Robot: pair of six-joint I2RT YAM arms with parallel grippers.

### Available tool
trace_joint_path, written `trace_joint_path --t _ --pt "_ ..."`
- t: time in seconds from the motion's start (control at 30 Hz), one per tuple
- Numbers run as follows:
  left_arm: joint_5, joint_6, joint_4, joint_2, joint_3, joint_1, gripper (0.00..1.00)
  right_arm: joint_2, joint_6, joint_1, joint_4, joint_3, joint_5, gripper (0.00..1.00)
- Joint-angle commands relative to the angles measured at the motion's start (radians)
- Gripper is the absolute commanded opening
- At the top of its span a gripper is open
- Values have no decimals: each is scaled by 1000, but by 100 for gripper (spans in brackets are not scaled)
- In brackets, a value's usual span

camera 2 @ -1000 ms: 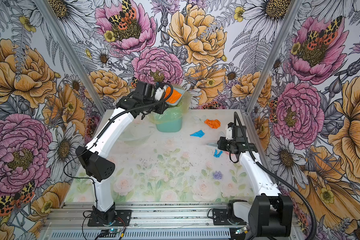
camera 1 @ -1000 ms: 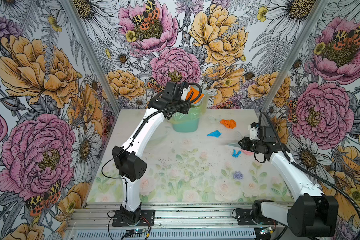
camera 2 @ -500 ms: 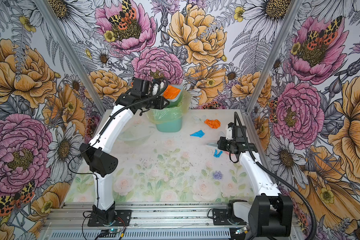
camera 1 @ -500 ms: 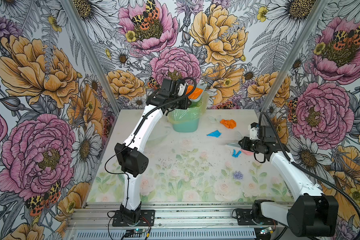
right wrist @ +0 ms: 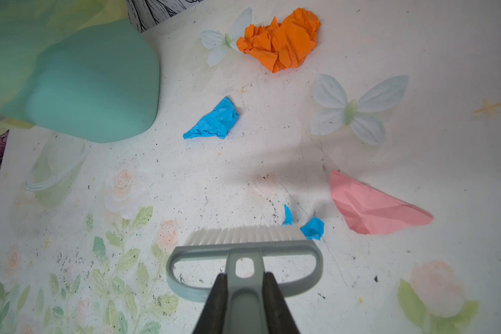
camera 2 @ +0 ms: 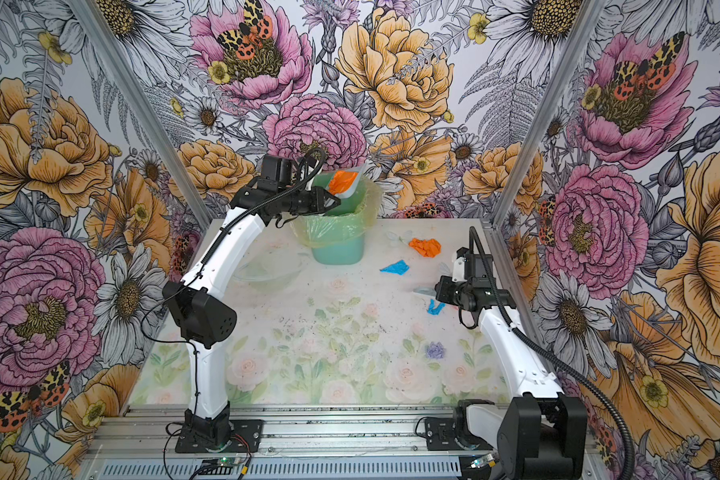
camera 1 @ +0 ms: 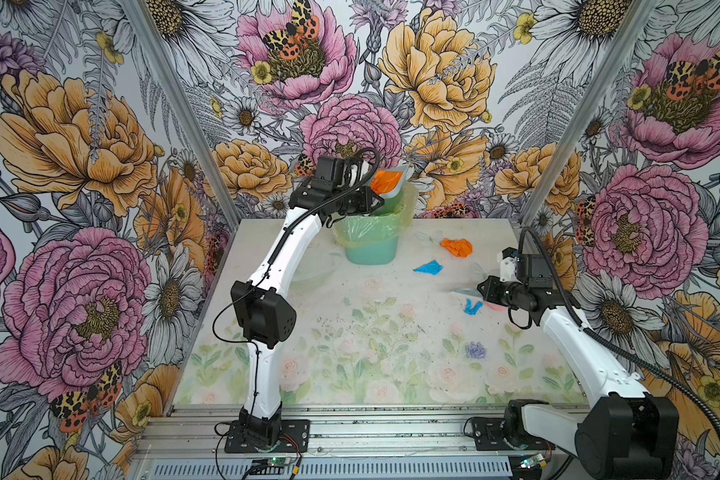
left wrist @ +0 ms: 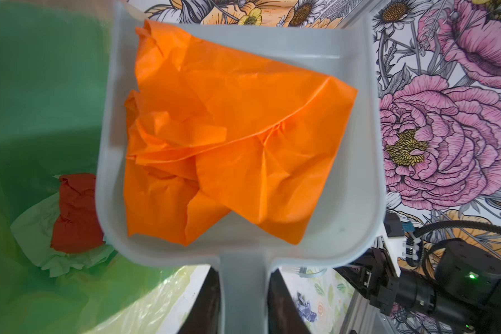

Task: Sweep away the paper scraps from the table
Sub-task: 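Lift the dustpan with the left gripper and carry it over the green bin, then tilt the dustpan over the bin with the left gripper to dump the scrap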

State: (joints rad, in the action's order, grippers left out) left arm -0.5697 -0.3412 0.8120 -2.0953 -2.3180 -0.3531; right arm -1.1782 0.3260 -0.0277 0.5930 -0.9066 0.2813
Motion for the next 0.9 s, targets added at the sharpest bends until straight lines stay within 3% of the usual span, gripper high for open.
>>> trace_joint_path --t 0.0,0.27,0.4,0.47,0.87 --pt "-122 -98 -117 5 32 21 0 15 14 -4 -11 3 -10 0" --pt "-295 -318 -407 35 200 47 0 8 12 -4 -12 5 -8 0" --pt "-388 -588 -777 62 357 70 0 8 13 -4 -12 7 -8 0" --pt "-405 -672 -879 64 394 80 0 9 14 -4 -11 5 -9 0" --pt "-446 -822 -1047 78 434 88 0 16 19 -3 -12 9 -12 0"
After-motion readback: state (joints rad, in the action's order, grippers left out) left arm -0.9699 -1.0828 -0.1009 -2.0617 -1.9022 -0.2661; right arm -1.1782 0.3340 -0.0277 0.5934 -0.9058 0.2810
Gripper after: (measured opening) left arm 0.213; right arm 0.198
